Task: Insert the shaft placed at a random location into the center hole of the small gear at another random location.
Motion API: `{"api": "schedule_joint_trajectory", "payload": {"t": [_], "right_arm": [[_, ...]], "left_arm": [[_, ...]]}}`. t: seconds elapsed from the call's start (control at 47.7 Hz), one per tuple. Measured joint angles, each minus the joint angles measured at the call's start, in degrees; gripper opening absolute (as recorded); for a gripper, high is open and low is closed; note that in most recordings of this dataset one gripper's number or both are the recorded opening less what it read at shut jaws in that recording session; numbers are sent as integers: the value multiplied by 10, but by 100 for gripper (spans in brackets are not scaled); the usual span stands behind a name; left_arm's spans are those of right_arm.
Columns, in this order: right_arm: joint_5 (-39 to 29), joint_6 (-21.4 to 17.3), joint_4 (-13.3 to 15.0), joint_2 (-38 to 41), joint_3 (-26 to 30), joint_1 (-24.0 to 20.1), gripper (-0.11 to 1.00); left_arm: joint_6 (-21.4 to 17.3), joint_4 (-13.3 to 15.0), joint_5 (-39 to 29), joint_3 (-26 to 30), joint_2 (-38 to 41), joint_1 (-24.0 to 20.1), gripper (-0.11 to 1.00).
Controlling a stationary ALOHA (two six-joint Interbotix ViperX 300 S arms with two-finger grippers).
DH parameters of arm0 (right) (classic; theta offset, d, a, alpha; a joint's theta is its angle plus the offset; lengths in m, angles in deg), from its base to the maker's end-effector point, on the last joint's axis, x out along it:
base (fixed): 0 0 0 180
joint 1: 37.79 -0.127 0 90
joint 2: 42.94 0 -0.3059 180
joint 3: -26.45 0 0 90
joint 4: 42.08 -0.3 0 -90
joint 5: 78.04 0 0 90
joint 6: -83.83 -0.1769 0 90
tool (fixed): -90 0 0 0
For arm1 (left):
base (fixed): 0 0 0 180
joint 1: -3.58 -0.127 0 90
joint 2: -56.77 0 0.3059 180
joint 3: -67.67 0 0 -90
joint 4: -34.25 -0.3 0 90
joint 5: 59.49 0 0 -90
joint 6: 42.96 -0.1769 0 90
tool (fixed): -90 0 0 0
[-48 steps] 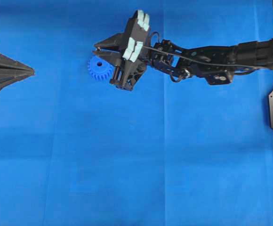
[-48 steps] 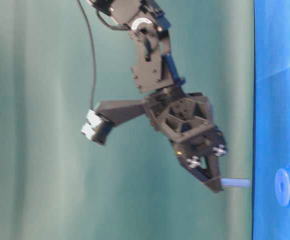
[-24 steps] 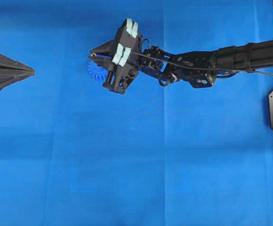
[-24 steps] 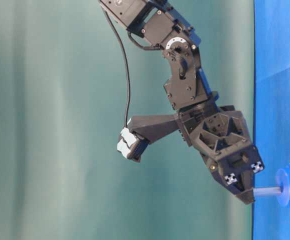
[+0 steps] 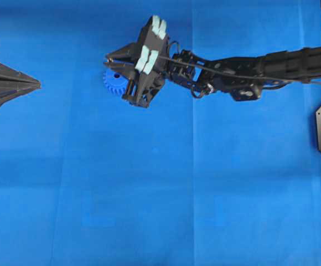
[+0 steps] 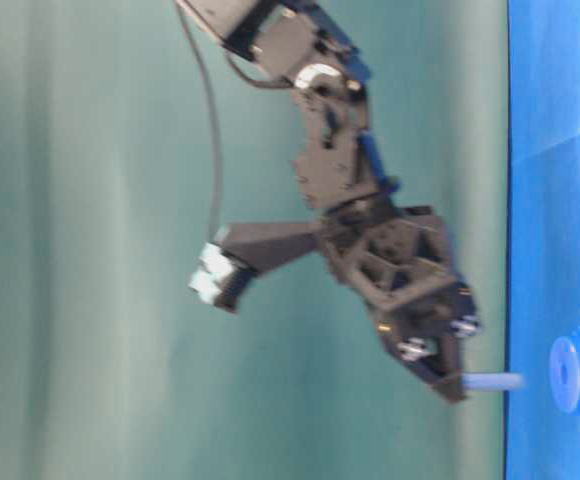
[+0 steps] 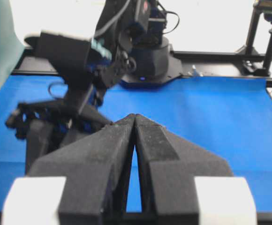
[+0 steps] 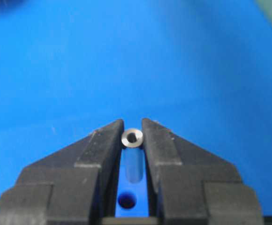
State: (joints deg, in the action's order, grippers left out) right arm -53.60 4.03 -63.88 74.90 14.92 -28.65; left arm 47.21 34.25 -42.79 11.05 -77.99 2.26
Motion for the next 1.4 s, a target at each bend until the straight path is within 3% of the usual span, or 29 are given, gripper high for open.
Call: {"api": "schedule_joint_trajectory", "payload": {"t": [0.398, 1.404], "right_arm": [[-3, 1, 1, -11, -6, -5, 4], [16, 0, 0, 67, -5, -4, 4]], "left_arm": [[0, 0, -1, 0, 0, -1, 0], [0, 0, -1, 0, 0, -1, 0]]}}
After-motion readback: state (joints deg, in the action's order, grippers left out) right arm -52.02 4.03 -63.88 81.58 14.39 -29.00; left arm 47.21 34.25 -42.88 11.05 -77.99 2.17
